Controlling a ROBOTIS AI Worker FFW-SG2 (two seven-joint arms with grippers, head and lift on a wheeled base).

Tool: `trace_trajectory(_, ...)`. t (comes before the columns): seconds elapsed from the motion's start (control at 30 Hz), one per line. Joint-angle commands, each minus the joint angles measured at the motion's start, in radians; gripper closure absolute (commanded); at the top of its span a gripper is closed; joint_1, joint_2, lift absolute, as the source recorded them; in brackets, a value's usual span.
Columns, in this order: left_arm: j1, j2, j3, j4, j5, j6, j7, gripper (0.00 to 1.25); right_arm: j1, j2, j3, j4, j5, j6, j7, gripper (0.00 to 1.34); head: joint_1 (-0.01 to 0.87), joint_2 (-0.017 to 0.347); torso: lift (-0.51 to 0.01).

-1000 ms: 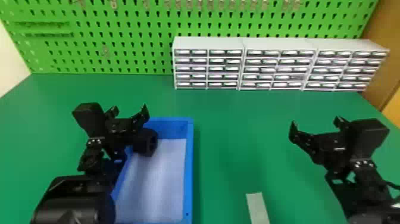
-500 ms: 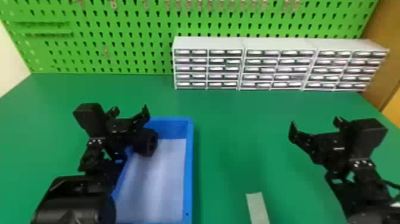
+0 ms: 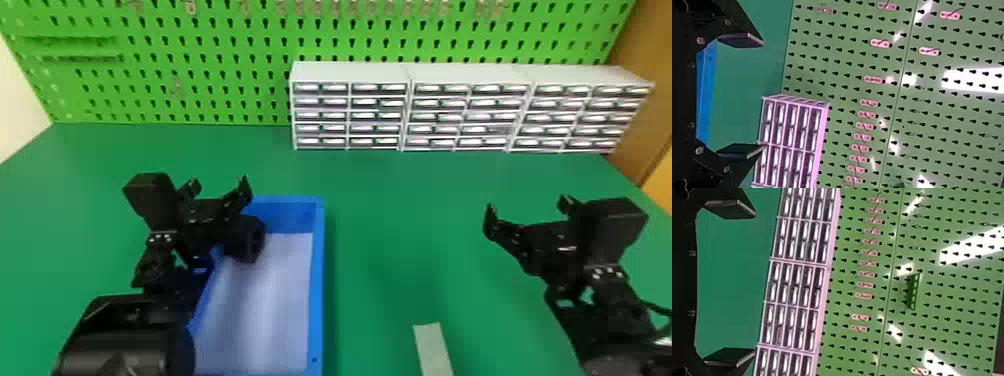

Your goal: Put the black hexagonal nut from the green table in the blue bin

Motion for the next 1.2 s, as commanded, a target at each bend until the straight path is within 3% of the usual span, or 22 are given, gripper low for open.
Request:
trace_trajectory(0.0, -0.001, 0.000, -0.002, 0.001, 0.001, 0.000, 0.000, 0.32, 0.001, 0.000, 0.000, 0.000, 0.000, 0.000, 0.000, 0.07, 0.686, 0.051, -0.097)
trace_trajectory(1.17, 0.005, 0.001, -0.002, 0.001, -0.034, 0.000, 0.000, 0.32, 0.001, 0.003, -0.001, 0.000, -0.011, 0.018, 0.000, 0.07, 0.686, 0.051, -0.097)
